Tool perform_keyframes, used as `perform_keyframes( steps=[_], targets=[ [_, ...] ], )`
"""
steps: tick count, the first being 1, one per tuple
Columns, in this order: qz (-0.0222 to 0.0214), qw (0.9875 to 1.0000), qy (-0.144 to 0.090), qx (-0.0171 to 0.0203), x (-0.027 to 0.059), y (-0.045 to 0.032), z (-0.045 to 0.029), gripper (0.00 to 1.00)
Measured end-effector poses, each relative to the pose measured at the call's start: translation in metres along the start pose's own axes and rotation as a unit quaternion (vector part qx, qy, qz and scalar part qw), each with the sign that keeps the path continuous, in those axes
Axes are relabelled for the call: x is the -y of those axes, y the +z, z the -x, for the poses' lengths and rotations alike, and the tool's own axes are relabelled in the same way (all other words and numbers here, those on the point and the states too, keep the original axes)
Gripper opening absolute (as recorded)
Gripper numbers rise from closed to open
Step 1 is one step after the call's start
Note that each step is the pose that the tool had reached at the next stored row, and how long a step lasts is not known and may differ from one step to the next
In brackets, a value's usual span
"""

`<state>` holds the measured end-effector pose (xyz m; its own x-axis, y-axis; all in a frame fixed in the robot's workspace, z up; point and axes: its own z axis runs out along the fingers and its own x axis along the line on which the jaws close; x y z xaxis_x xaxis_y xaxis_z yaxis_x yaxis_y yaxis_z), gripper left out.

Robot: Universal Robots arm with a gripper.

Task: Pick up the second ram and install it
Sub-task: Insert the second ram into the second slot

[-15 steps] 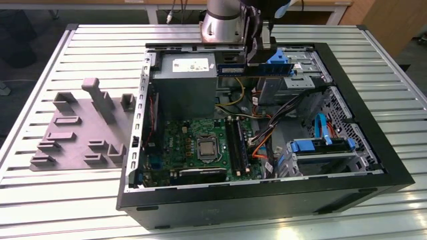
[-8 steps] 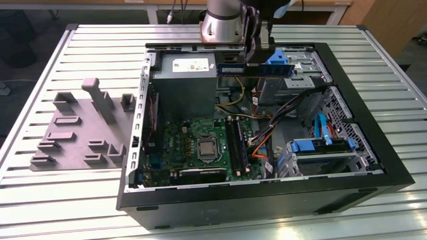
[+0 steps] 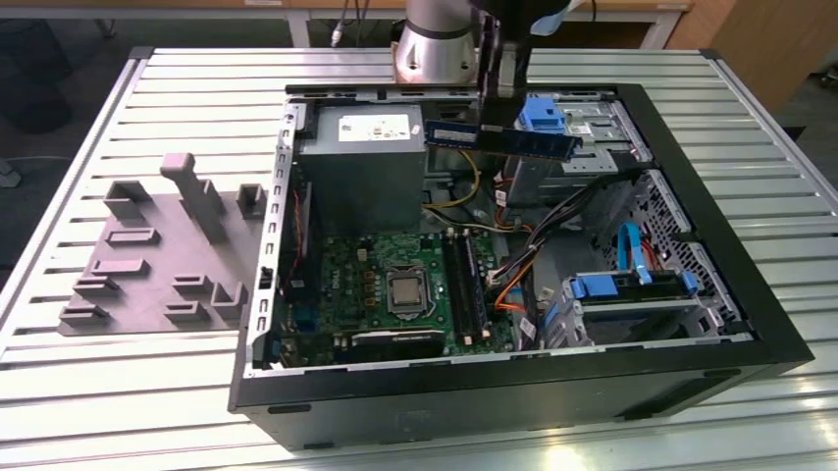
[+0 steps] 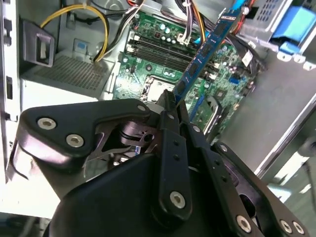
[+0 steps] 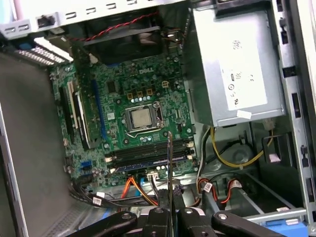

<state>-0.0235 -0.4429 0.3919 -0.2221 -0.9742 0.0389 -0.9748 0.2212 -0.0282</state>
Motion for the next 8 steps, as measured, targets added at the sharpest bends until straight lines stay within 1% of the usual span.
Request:
perform_keyframes(
  steps=[2,4,6,8],
  targets=[
    [0.0007,0.9998,0.018,-0.0005,0.0,0.0003,0.0,0.14],
    [0.0014,0.9993,0.037,-0.001,0.0,0.0006,0.0,0.14],
    [0.002,0.9985,0.055,-0.0015,0.0,0.0009,0.0,0.14],
    [0.0027,0.9974,0.073,-0.002,0.0,0.0012,0.0,0.14]
  ],
)
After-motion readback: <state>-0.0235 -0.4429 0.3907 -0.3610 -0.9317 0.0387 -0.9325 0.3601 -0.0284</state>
